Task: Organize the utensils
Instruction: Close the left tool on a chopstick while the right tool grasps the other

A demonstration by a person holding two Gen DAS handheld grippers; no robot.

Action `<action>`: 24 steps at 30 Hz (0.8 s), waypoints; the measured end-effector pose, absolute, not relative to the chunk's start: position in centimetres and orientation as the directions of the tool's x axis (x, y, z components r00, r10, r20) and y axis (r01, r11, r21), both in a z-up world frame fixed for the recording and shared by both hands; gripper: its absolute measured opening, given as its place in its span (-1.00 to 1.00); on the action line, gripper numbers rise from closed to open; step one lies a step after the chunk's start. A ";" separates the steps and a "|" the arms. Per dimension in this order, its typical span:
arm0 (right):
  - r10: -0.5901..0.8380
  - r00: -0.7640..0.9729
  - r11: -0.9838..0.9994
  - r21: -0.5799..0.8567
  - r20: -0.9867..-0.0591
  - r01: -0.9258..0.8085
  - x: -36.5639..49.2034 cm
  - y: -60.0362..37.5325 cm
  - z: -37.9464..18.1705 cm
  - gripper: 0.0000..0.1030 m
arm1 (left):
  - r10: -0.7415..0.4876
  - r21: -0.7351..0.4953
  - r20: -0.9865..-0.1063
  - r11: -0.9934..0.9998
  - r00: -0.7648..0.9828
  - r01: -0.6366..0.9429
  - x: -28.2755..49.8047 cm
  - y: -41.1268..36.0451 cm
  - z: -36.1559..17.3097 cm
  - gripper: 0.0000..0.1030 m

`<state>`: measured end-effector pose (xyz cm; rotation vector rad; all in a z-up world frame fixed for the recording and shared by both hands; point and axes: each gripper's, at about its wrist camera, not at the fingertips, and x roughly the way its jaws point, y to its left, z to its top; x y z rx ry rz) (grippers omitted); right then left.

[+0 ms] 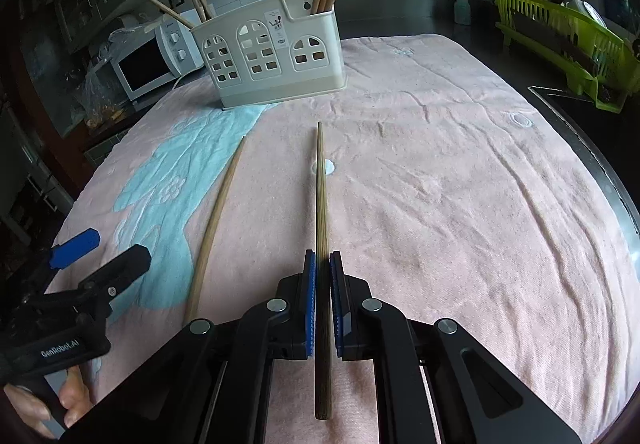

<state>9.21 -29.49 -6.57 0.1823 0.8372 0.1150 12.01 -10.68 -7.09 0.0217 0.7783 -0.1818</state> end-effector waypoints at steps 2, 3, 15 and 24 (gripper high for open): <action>0.178 0.664 0.977 0.213 -0.726 -0.029 9.1 -29.9 -6.7 -0.87 | -0.162 -0.049 -0.709 0.982 0.686 0.181 11.9 -11.6 -7.4 0.86; 0.181 0.663 0.976 0.216 -0.726 -0.030 9.1 -30.0 -6.8 -0.87 | -0.171 -0.053 -0.716 0.980 0.677 0.192 11.9 -12.1 -7.6 0.81; 0.216 0.657 0.964 0.265 -0.722 -0.026 8.8 -31.2 -7.3 -0.86 | -0.237 -0.113 -0.755 0.965 0.611 0.235 12.7 -13.9 -9.3 -0.19; 0.220 0.647 0.963 0.269 -0.731 -0.023 8.8 -31.2 -7.8 -0.86 | -0.222 -0.062 -0.760 0.960 0.611 0.272 12.4 -15.6 -9.4 -0.64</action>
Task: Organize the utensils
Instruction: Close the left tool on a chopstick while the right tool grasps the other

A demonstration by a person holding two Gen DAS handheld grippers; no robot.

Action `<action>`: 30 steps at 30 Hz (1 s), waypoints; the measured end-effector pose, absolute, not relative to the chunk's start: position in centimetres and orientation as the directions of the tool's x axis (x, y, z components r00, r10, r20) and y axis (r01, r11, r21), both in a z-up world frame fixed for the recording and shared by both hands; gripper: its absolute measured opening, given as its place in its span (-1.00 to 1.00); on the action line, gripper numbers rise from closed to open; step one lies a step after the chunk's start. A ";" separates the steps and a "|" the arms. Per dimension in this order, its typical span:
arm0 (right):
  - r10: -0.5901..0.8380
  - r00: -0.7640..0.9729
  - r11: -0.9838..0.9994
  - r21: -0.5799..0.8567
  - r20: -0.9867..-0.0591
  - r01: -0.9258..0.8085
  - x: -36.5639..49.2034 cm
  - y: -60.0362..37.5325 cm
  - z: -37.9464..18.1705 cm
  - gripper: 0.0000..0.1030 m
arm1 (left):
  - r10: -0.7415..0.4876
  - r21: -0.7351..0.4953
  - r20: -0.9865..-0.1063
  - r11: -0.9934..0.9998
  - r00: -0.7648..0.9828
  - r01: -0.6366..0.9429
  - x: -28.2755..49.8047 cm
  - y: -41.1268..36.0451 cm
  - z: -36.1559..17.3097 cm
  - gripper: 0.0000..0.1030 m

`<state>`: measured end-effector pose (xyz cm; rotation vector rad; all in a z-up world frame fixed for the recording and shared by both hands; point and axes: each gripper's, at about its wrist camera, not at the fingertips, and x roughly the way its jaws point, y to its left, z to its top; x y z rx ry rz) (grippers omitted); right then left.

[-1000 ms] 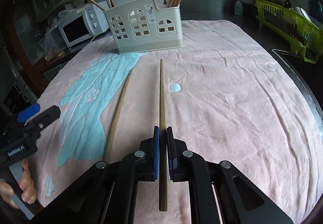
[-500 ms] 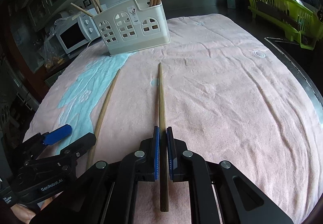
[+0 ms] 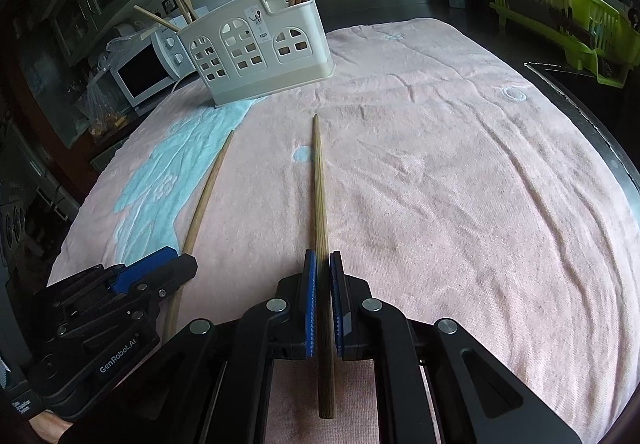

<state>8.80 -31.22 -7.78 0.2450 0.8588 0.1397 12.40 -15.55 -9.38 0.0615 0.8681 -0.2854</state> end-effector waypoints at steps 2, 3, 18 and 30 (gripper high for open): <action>0.218 0.646 0.963 0.267 -0.732 -0.023 8.8 -31.2 -7.8 -0.86 | -0.224 -0.068 -0.762 0.960 0.607 0.270 12.5 -15.5 -9.3 -0.66; 0.218 0.645 0.963 0.267 -0.733 -0.022 8.8 -31.2 -7.8 -0.86 | -0.225 -0.068 -0.764 0.960 0.604 0.271 12.5 -15.5 -9.3 -0.72; 0.216 0.638 0.964 0.267 -0.739 -0.016 9.1 -31.2 -8.0 -0.86 | -0.244 -0.118 -0.786 0.961 0.568 0.250 13.3 -14.6 -9.3 -0.80; 0.220 0.638 0.962 0.271 -0.738 -0.018 9.1 -31.2 -7.9 -0.86 | -0.199 -0.105 -0.797 0.975 0.570 0.193 13.4 -15.0 -9.2 -0.81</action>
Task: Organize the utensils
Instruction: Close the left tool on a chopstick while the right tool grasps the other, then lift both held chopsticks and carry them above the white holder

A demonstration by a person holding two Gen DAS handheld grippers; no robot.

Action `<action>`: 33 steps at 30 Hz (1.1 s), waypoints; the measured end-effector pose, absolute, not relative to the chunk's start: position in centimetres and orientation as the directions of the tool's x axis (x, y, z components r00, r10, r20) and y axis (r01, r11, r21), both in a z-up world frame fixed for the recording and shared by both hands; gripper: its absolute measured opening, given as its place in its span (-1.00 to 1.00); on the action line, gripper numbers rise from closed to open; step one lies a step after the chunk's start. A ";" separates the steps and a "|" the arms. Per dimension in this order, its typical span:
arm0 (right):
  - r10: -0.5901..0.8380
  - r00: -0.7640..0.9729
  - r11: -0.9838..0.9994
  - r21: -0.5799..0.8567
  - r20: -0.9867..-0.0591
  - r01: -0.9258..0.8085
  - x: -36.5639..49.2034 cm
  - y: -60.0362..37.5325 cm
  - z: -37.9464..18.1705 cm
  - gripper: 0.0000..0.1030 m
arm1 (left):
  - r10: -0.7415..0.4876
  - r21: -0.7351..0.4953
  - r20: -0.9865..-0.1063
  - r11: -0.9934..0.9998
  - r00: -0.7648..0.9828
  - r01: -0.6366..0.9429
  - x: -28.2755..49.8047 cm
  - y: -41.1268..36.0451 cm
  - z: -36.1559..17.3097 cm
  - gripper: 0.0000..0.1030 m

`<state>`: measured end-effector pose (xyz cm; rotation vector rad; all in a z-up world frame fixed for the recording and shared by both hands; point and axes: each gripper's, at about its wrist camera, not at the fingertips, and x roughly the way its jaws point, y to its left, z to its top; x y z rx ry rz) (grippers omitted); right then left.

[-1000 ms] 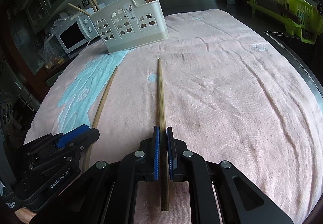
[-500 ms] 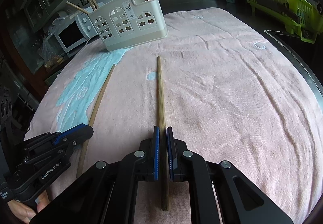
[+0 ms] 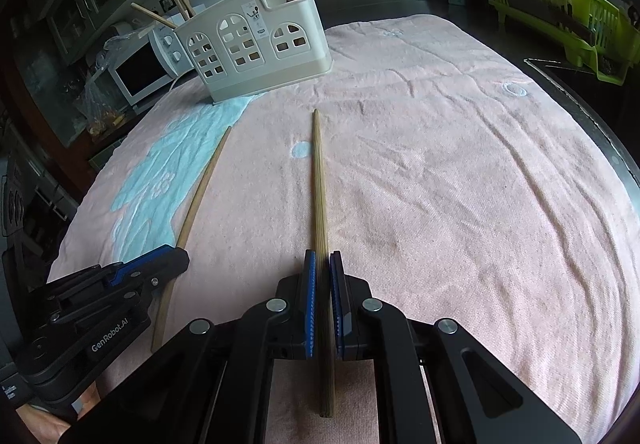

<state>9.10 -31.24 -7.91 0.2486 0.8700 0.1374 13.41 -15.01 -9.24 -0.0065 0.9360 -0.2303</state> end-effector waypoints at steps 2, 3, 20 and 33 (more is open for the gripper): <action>0.218 0.640 0.963 0.268 -0.737 -0.020 9.1 -31.2 -7.9 -0.86 | -0.220 -0.125 -0.795 0.971 0.565 0.202 13.4 -14.5 -9.0 -0.84; 0.219 0.642 0.964 0.267 -0.735 -0.023 9.0 -31.2 -7.8 -0.86 | -0.226 -0.126 -0.792 0.969 0.567 0.211 13.5 -14.2 -8.9 -0.84; 0.188 0.758 0.978 0.191 -0.625 -0.085 8.1 -30.2 -1.8 -0.86 | -0.350 -0.205 -0.600 0.936 0.719 0.285 13.4 -9.7 -3.2 -0.89; 0.212 0.802 0.975 0.176 -0.558 -0.135 9.9 -30.0 2.7 -0.86 | -0.400 -0.209 -0.558 0.916 0.727 0.343 15.5 -8.3 -0.7 -0.89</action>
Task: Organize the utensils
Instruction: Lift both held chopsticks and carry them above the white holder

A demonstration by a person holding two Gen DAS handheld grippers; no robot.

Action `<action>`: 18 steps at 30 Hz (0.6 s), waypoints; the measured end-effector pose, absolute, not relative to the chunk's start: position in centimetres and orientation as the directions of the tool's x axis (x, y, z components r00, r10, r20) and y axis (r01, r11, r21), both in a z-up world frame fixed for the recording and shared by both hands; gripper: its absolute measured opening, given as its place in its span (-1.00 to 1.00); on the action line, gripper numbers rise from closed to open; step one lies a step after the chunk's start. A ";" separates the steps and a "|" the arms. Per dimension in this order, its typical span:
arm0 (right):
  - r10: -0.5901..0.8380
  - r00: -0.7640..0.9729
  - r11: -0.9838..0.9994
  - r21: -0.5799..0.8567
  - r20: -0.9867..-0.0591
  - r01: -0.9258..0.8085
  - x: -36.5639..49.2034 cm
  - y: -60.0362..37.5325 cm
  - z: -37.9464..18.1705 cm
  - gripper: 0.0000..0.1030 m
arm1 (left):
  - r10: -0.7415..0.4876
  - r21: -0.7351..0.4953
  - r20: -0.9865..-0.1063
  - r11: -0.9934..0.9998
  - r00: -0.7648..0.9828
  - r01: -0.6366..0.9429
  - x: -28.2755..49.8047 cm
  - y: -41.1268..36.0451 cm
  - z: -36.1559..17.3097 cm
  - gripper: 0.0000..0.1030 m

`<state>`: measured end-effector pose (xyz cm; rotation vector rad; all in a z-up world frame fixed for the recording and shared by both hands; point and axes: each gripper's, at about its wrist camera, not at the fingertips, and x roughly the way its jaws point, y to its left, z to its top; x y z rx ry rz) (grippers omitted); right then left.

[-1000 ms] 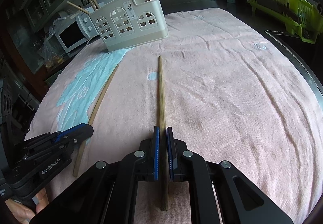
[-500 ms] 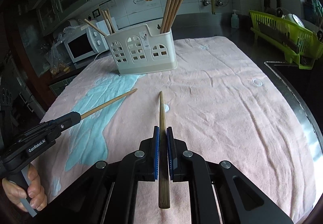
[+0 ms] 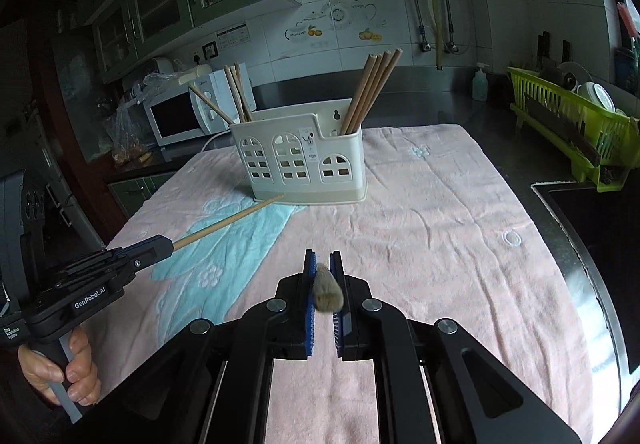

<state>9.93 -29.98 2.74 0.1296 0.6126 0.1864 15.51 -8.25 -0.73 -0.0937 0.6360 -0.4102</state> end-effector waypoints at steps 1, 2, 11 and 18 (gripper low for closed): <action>0.216 0.805 0.974 0.175 -0.553 -0.141 10.1 -29.9 3.1 -0.86 | -0.401 -0.206 -0.563 0.915 0.723 0.346 15.7 -8.2 -0.6 -0.89; 0.219 0.807 0.974 0.172 -0.548 -0.147 10.3 -29.9 3.5 -0.86 | -0.400 -0.200 -0.568 0.915 0.719 0.351 15.9 -8.2 -0.4 -0.89; 0.246 0.830 0.969 0.159 -0.501 -0.191 12.3 -29.9 7.1 -0.86 | -0.407 -0.189 -0.574 0.910 0.710 0.369 18.1 -6.8 2.7 -0.89; 0.253 0.862 0.967 0.112 -0.439 -0.227 14.9 -30.3 12.4 -0.86 | -0.421 -0.146 -0.534 0.900 0.733 0.411 20.4 -6.6 8.5 -0.89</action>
